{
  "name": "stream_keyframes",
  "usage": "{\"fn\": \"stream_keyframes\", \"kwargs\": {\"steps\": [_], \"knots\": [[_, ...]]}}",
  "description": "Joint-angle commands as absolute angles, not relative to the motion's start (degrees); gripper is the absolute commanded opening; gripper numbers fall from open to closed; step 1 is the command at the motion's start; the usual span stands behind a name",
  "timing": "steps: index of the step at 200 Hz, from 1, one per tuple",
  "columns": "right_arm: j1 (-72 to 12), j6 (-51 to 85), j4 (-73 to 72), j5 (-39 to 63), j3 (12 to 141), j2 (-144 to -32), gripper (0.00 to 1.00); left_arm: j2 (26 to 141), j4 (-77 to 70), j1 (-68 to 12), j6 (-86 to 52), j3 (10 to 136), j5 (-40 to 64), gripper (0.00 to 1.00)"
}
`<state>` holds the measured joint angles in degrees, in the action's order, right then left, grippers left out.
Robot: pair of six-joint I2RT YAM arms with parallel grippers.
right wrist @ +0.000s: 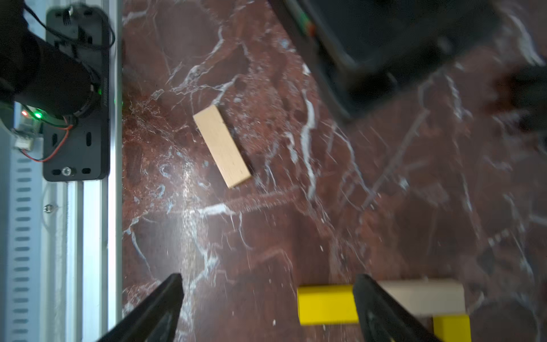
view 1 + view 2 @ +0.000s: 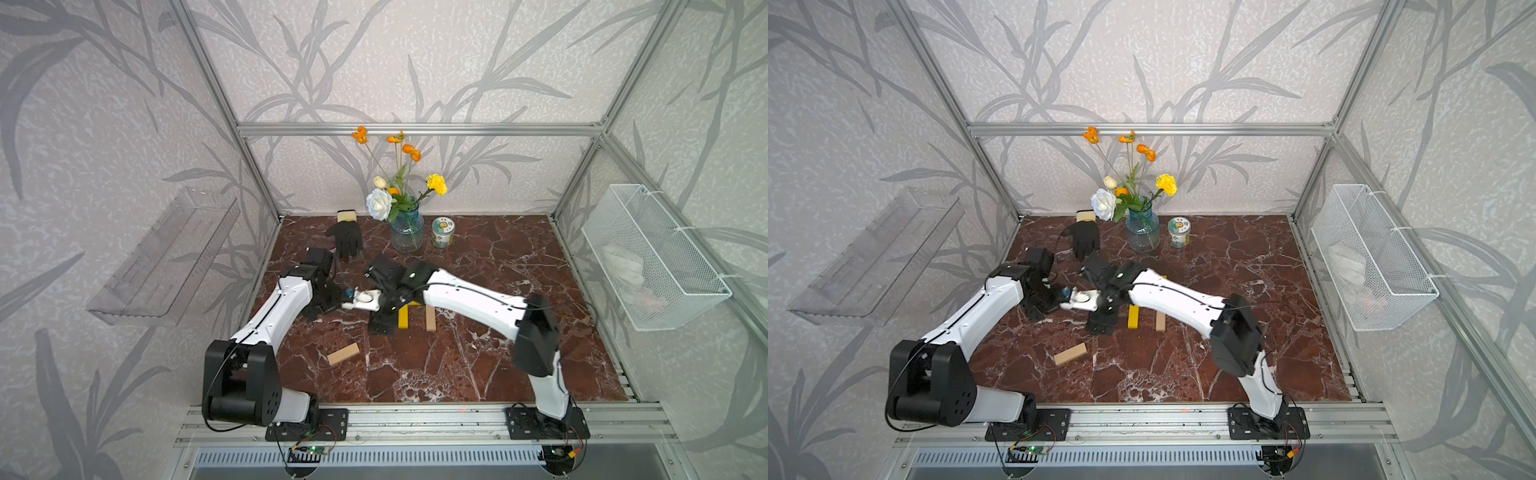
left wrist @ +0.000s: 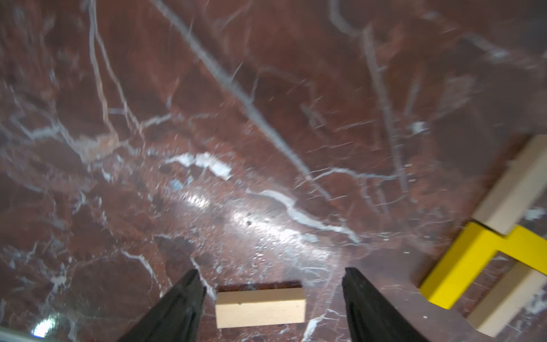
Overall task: Assemble the number 6 with building blocks
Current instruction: Pick up the building block from the center of the board.
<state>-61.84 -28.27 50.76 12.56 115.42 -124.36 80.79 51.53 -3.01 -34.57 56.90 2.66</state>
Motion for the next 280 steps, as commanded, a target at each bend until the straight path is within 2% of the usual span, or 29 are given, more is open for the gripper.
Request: {"fn": "stream_keyframes", "kwargs": {"steps": [1,34,76,141,152,179,190,241,280], "knots": [[-65.68,-37.41,61.90,9.79,124.65,-132.92,0.87,79.64,48.49,0.98,-36.88,54.58,4.95,0.76],[-69.69,-36.67,51.07,4.51,121.25,-135.47,0.88,77.68,47.99,7.55,-37.02,51.01,5.17,0.75],[-70.23,-34.60,51.72,4.08,126.82,-141.25,0.88,74.85,48.78,16.39,-34.04,49.48,6.90,0.75],[-70.18,-33.69,52.11,3.90,127.93,-145.32,0.86,75.67,48.78,19.27,-32.02,50.29,9.29,0.75],[-70.15,-34.13,53.16,4.13,127.00,-145.33,0.79,76.08,48.85,19.50,-31.85,50.67,9.39,0.74],[-69.96,-34.13,54.94,2.44,123.90,-144.51,0.40,76.64,48.39,19.69,-31.82,51.27,9.68,0.74],[-69.78,-33.95,55.44,2.07,122.37,-143.72,0.29,76.82,47.95,19.72,-31.95,51.32,10.04,0.74],[-67.32,-32.30,49.98,1.83,110.25,-134.06,0.14,76.88,44.29,19.66,-33.22,49.49,12.93,0.73],[-63.82,-31.12,46.19,2.47,100.62,-122.43,0.10,76.29,41.17,19.34,-35.35,49.08,15.68,0.73]]}}
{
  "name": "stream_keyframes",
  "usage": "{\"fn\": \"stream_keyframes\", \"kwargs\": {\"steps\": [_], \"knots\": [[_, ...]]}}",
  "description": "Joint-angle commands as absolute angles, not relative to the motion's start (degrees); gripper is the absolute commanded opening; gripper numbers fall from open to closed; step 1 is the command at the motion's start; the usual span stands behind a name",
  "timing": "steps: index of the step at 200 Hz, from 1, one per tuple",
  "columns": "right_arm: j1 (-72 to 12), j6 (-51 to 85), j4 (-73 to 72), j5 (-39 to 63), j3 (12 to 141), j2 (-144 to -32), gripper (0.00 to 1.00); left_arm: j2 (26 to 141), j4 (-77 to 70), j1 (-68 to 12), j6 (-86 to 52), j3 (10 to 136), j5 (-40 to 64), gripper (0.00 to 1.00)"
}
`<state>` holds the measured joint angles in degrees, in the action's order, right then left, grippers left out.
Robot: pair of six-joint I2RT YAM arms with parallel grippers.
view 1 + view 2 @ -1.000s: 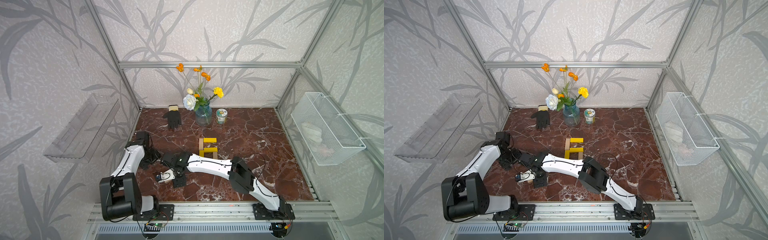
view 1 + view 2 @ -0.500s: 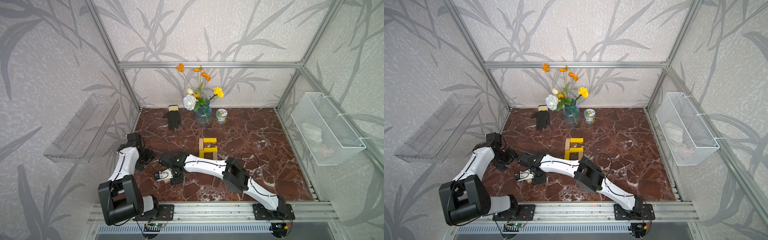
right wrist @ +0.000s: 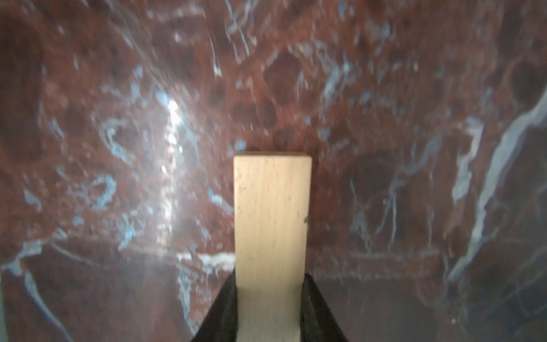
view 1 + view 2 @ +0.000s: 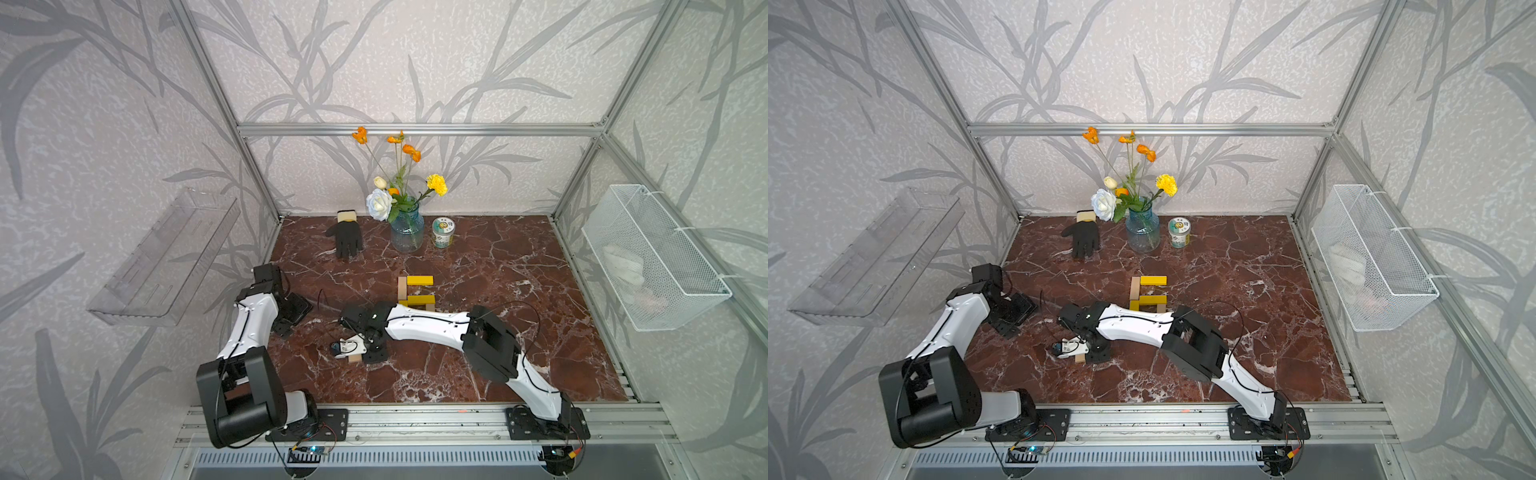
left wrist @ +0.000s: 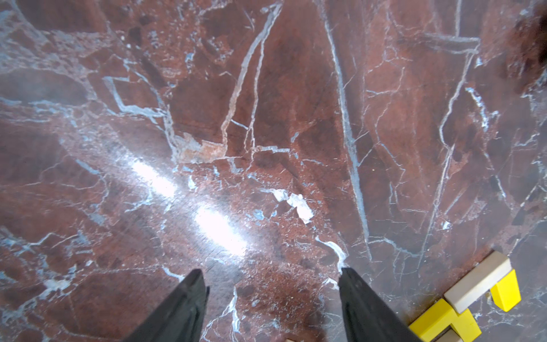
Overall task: Assemble the number 6 with building blocks
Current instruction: Pick up the building block from the center of the board, then assemble the building block at the center of the board.
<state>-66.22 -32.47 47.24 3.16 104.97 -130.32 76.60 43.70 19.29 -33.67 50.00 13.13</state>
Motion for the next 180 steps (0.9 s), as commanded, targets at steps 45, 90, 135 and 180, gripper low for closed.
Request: {"fn": "stream_keyframes", "kwargs": {"steps": [45,90,135,180], "knots": [[-59.04,-32.19,44.71,1.99,90.02,-110.29,0.09,74.57,36.84,17.57,-37.38,46.84,19.25,0.72],[-55.10,-33.62,42.26,2.37,83.32,-105.49,0.09,74.07,35.51,14.07,-39.43,45.43,18.41,0.72],[-55.02,-34.52,40.83,3.56,82.38,-107.46,0.08,73.80,34.04,10.60,-41.50,45.44,17.55,0.73],[-54.76,-35.24,38.77,4.76,79.02,-108.09,0.08,72.95,33.30,9.06,-42.45,44.45,16.63,0.72]]}}
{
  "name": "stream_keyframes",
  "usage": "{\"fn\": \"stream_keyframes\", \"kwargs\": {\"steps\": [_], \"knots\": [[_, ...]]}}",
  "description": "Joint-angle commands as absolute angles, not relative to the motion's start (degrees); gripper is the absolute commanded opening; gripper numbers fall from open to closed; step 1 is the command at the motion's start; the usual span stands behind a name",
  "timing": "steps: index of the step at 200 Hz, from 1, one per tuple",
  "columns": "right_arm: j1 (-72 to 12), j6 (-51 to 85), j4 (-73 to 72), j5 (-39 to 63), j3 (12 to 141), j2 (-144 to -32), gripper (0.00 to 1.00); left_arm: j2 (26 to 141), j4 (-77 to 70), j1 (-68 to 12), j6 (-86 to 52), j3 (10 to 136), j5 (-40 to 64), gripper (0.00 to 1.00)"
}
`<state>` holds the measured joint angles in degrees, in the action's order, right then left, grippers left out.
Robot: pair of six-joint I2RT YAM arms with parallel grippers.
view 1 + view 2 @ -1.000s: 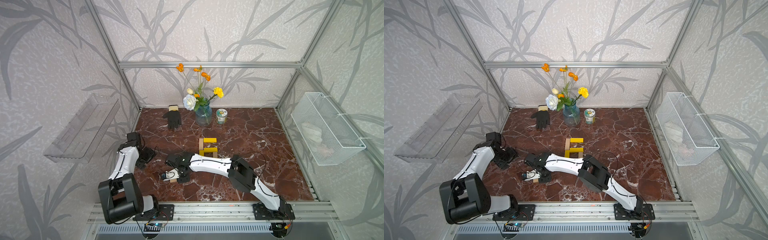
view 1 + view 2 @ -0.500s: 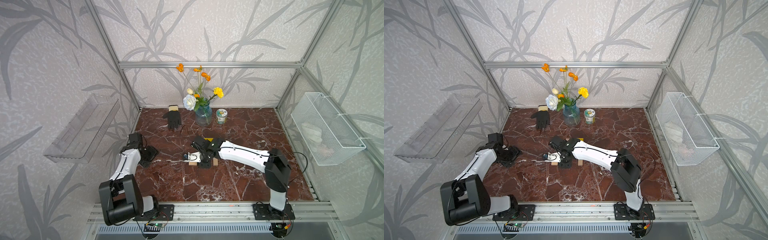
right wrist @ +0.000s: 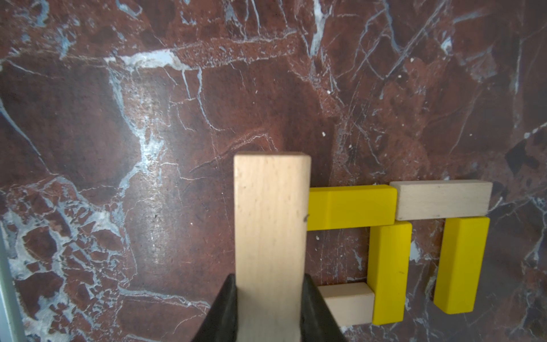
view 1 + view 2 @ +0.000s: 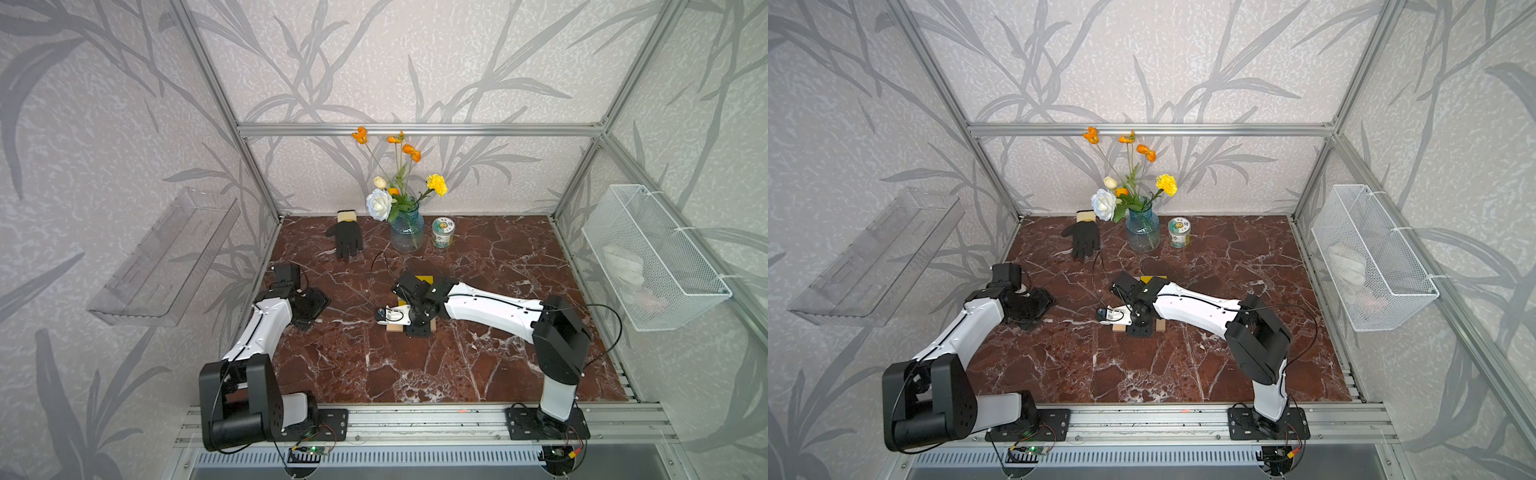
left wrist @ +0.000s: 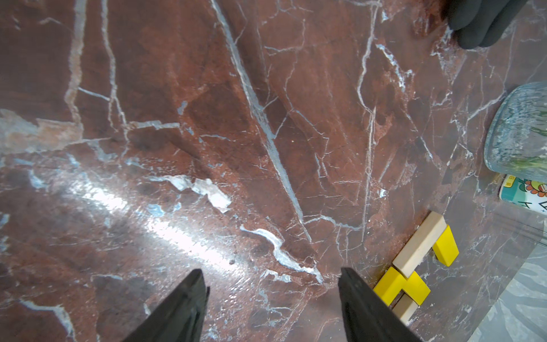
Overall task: Assemble the number 6 with building blocks
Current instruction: Assemble the building block at the center of the board.
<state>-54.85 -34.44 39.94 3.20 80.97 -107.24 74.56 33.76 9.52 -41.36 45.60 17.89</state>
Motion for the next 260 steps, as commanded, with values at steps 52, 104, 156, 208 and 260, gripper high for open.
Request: {"fn": "stream_keyframes", "kwargs": {"steps": [52,104,156,208,260], "knots": [[-54.32,-36.38,36.85,4.94,76.22,-109.74,0.08,72.84,33.04,8.88,-42.36,43.96,16.16,0.73],[-53.29,-38.03,35.63,5.18,75.39,-111.78,0.08,73.20,32.61,8.76,-42.45,43.93,15.81,0.72],[-52.49,-39.46,35.94,5.08,75.80,-113.69,0.07,73.39,32.30,8.79,-42.56,43.78,15.42,0.72],[-51.87,-39.73,36.20,4.93,76.52,-114.86,0.07,74.25,31.70,8.62,-42.88,43.94,15.42,0.72],[-51.24,-39.73,35.98,4.81,76.51,-115.22,0.06,74.97,31.25,8.53,-42.89,44.33,15.40,0.72]]}}
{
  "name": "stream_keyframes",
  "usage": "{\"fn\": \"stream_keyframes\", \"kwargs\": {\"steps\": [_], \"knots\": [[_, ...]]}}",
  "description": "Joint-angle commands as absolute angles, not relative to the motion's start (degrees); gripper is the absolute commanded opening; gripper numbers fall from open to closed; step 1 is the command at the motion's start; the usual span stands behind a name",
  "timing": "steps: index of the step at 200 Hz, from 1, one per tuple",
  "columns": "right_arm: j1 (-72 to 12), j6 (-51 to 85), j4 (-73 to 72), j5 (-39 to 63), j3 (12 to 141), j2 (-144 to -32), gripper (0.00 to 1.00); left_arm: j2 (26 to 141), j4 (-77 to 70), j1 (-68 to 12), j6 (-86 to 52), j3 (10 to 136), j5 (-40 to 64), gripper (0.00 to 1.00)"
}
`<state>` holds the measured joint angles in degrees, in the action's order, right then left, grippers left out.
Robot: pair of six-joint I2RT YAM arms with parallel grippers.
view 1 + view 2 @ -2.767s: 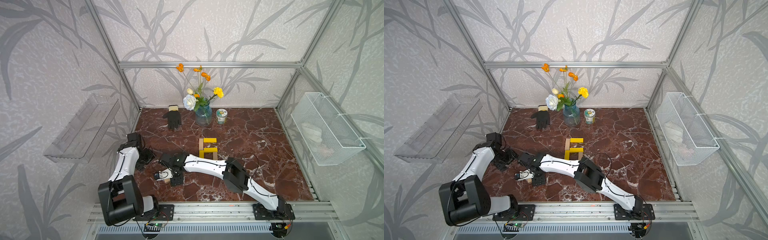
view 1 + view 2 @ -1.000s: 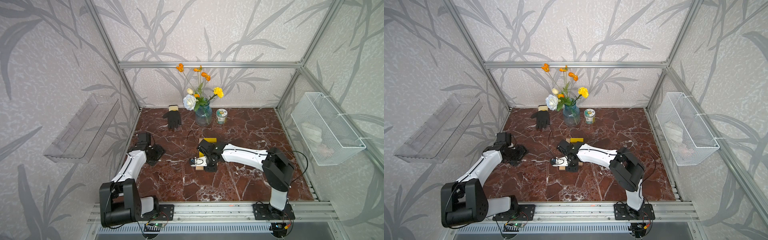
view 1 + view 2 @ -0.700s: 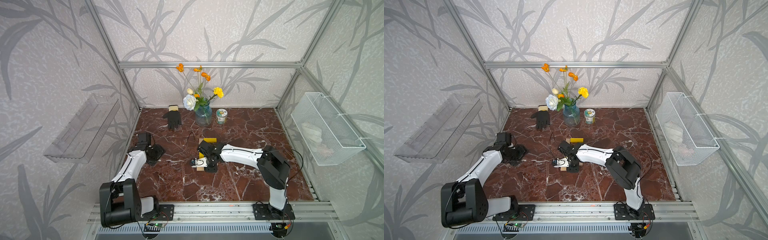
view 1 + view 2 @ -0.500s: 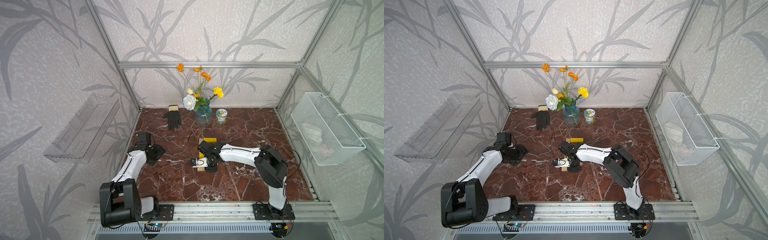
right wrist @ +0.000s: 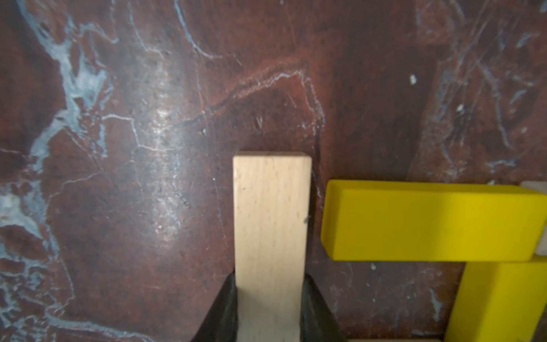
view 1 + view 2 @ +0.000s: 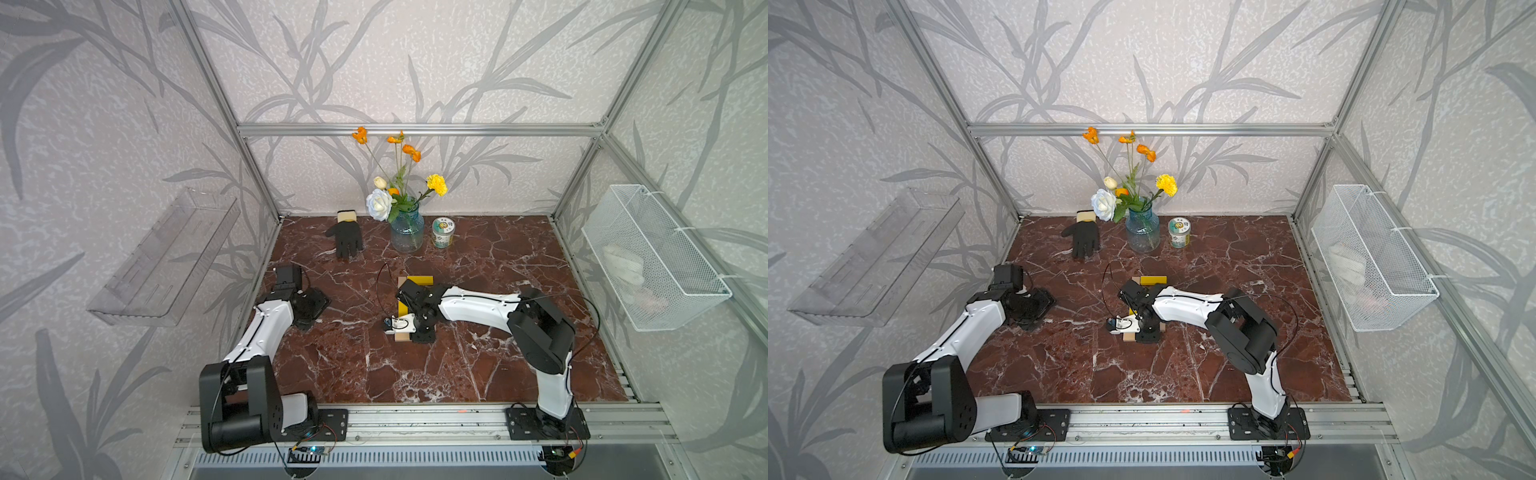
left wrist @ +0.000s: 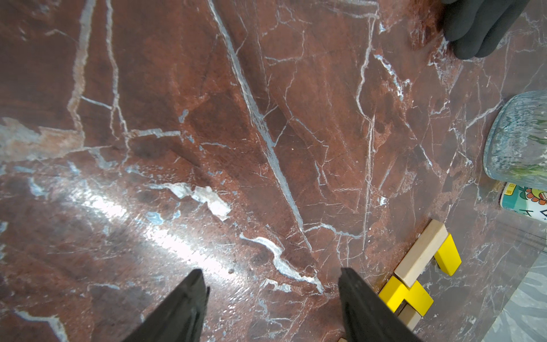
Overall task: Assemble the number 6 with building blocks
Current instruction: Assemble the building block at the center of the board.
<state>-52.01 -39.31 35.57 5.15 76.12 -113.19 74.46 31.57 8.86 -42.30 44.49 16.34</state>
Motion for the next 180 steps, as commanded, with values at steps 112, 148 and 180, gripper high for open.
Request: {"fn": "stream_keyframes", "kwargs": {"steps": [112,148,180], "knots": [[-50.28,-40.43,36.62,4.42,76.53,-115.14,0.06,75.93,31.01,8.44,-42.63,44.88,15.59,0.73],[-50.27,-40.61,36.74,4.22,76.05,-114.87,0.06,75.89,31.02,8.38,-42.36,44.85,15.66,0.73],[-50.27,-40.71,36.87,4.00,75.83,-114.77,0.06,75.76,31.03,8.35,-42.19,44.42,15.64,0.72]]}}
